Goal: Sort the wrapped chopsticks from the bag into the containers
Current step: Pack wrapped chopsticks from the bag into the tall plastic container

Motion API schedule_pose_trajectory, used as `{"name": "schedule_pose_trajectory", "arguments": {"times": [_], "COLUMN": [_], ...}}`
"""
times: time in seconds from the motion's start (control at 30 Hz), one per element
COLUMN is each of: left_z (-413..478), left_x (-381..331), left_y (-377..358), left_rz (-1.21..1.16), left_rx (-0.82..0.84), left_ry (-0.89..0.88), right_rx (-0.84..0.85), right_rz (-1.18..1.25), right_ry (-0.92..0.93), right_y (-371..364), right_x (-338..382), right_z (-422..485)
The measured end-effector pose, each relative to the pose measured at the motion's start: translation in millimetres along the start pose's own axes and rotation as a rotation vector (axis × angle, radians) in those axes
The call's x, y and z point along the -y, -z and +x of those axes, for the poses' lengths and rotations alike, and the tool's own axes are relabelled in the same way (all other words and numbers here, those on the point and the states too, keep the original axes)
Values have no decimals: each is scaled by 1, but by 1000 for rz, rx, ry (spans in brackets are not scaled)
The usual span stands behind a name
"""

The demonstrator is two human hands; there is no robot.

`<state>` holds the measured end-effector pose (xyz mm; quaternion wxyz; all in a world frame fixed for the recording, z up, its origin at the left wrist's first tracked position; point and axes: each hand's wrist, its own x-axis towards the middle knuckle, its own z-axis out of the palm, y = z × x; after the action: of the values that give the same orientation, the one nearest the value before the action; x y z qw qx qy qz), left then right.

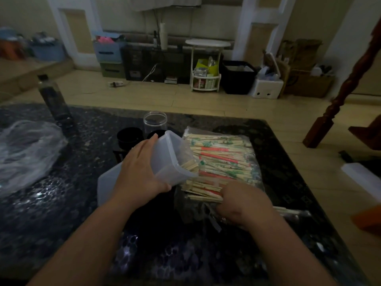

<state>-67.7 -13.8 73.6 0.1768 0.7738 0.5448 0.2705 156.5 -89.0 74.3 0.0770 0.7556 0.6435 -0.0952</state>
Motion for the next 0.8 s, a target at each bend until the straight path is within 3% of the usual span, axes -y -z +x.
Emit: {"name": "schedule_pose_trajectory", "arguments": {"times": [0.1, 0.23, 0.33, 0.4, 0.53, 0.8], "left_z": [0, 1, 0, 0, 0, 1], "left_x": [1, 0, -2, -2, -1, 2], "left_y": [0, -2, -4, -5, -6, -7], "left_rz": [-5, 20, 41, 44, 59, 55], "left_rx": [-10, -1, 1, 4, 0, -3], "left_ry": [-3, -10, -17, -22, -32, -34], "right_rx": [-124, -462, -724, -845, -911, -1180], "right_rz": [-19, 88, 264, 211, 227, 673], "right_ry": [-4, -8, 115, 175, 45, -12], "right_y": [24, 39, 28, 19, 11, 12], "right_x": [-3, -3, -6, -8, -10, -6], "right_z": [-11, -19, -9, -3, 2, 7]}}
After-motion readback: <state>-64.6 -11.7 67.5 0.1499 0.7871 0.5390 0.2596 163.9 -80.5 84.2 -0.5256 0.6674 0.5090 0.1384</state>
